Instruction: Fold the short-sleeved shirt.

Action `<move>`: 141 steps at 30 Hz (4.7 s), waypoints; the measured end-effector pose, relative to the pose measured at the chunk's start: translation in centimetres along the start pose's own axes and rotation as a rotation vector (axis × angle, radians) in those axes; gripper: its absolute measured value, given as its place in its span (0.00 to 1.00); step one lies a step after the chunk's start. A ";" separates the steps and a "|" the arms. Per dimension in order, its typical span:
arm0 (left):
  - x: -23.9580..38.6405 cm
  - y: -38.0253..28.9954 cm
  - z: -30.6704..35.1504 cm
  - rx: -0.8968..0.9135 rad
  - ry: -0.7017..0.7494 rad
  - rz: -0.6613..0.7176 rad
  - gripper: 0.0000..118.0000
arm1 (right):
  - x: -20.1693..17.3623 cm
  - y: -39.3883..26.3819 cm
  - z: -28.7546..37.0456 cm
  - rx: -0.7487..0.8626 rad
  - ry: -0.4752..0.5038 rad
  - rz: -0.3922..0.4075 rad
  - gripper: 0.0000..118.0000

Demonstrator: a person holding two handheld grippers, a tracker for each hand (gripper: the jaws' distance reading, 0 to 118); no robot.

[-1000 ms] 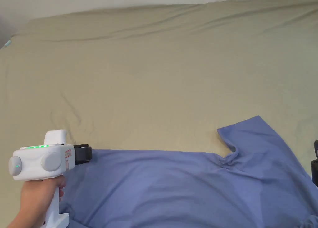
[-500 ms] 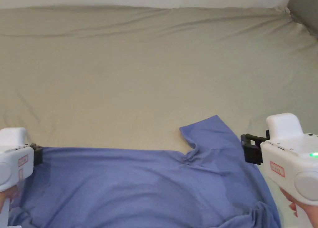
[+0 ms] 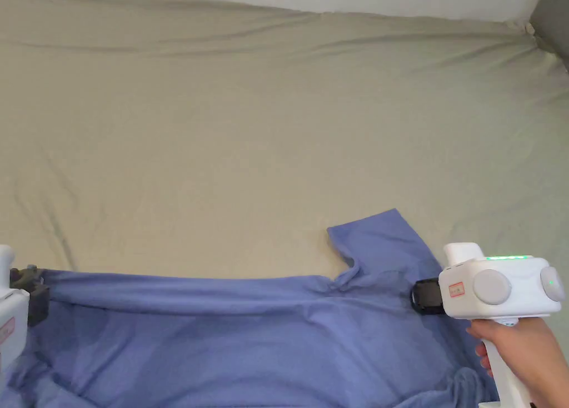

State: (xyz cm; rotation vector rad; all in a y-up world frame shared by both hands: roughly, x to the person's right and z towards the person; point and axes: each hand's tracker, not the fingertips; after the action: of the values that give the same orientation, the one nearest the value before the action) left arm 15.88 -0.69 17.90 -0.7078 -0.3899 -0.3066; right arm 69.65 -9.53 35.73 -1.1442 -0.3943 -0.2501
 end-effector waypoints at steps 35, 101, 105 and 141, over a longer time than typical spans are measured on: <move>-3.1 -12.4 9.7 -0.213 -0.021 -0.085 0.02 | -1.8 -15.8 16.4 -0.207 0.079 0.303 0.03; 9.5 3.0 26.4 0.709 0.024 -0.040 0.00 | -20.1 -12.6 35.9 1.096 -0.247 0.286 0.02; 9.2 2.5 24.2 0.640 -0.022 -0.066 0.00 | -19.5 -12.8 34.6 1.071 -0.255 0.280 0.02; -8.6 -20.6 -2.8 -0.530 -0.834 0.906 0.11 | -16.6 -14.7 28.6 0.791 -0.207 0.305 0.02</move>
State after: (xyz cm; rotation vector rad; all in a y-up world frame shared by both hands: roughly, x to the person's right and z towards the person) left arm 0.74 -16.27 23.79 -1.4473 -0.7329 0.8080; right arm 43.90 10.76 51.09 -0.4343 -0.4383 0.2835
